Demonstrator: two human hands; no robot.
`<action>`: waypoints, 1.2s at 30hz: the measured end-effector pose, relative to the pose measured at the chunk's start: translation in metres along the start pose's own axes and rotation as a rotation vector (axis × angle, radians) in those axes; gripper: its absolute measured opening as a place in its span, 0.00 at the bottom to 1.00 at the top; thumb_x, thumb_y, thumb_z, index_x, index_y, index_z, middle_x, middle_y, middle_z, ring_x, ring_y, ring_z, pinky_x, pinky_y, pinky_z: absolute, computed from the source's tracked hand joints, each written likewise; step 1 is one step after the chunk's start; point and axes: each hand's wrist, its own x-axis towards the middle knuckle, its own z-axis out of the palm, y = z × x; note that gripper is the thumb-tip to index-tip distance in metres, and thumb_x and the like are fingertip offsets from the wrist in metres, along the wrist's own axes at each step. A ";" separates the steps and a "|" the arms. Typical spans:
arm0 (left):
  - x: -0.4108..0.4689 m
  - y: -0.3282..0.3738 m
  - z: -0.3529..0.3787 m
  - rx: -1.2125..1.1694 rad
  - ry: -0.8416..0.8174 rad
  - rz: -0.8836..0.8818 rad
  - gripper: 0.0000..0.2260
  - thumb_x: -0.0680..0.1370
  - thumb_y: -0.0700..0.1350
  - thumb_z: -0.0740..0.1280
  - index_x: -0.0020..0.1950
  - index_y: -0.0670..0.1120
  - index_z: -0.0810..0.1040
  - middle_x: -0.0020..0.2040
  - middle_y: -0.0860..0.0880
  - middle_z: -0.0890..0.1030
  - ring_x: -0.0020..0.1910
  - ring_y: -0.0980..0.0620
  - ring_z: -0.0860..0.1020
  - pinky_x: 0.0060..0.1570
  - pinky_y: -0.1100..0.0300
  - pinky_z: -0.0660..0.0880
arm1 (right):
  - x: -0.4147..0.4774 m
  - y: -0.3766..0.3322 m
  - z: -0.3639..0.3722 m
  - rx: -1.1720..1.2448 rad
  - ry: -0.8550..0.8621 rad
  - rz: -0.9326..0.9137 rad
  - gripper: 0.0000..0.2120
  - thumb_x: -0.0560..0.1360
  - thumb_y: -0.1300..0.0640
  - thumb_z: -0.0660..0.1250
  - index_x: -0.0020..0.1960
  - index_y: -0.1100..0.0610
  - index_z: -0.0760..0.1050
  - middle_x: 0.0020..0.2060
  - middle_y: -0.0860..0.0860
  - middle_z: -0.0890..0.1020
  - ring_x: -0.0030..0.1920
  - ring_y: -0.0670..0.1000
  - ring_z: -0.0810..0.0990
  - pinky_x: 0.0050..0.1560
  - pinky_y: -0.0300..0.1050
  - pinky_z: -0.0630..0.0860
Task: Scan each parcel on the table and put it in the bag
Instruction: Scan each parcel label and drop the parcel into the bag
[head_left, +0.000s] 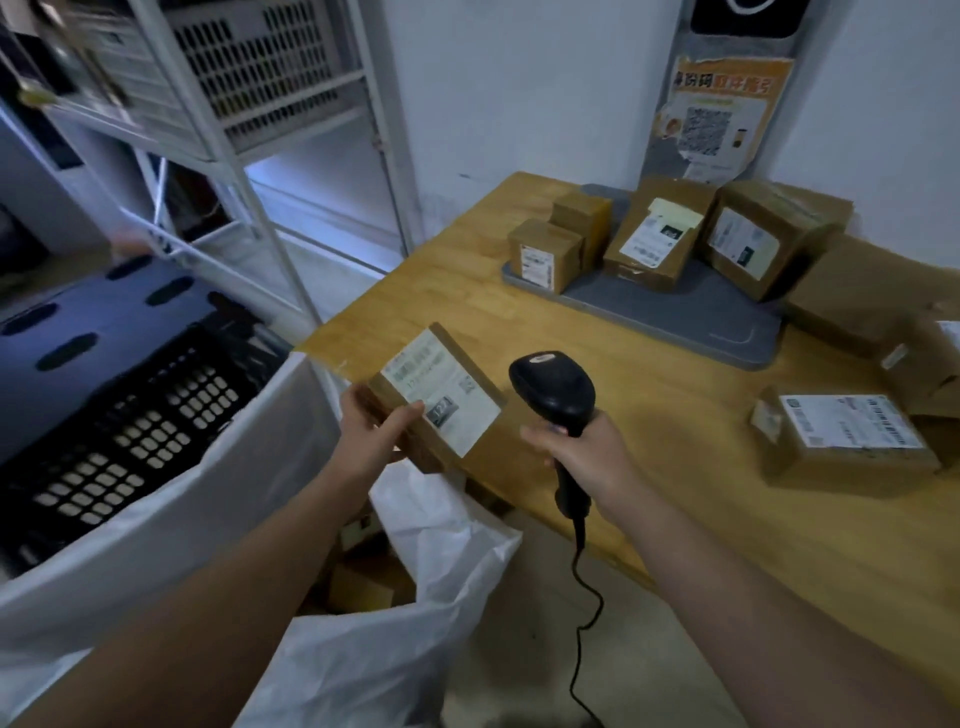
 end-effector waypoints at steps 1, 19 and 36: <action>0.001 -0.003 -0.018 0.021 0.014 0.007 0.34 0.74 0.46 0.73 0.72 0.54 0.55 0.66 0.46 0.70 0.61 0.44 0.76 0.42 0.57 0.78 | 0.004 0.008 0.017 -0.014 0.005 0.010 0.14 0.71 0.59 0.75 0.34 0.58 0.71 0.32 0.55 0.75 0.36 0.52 0.77 0.43 0.48 0.75; 0.017 -0.100 -0.161 1.550 -0.327 0.016 0.42 0.72 0.62 0.69 0.78 0.55 0.48 0.71 0.41 0.58 0.67 0.39 0.65 0.59 0.48 0.72 | 0.041 0.113 0.189 -0.268 0.066 0.042 0.14 0.72 0.61 0.73 0.47 0.52 0.67 0.30 0.43 0.71 0.33 0.41 0.71 0.39 0.39 0.67; 0.028 -0.029 -0.085 1.360 -0.364 0.438 0.28 0.80 0.56 0.62 0.75 0.45 0.59 0.70 0.43 0.66 0.67 0.42 0.67 0.58 0.49 0.72 | 0.003 0.052 0.116 -0.289 0.223 0.100 0.15 0.72 0.65 0.67 0.32 0.59 0.64 0.28 0.57 0.67 0.32 0.54 0.67 0.36 0.44 0.60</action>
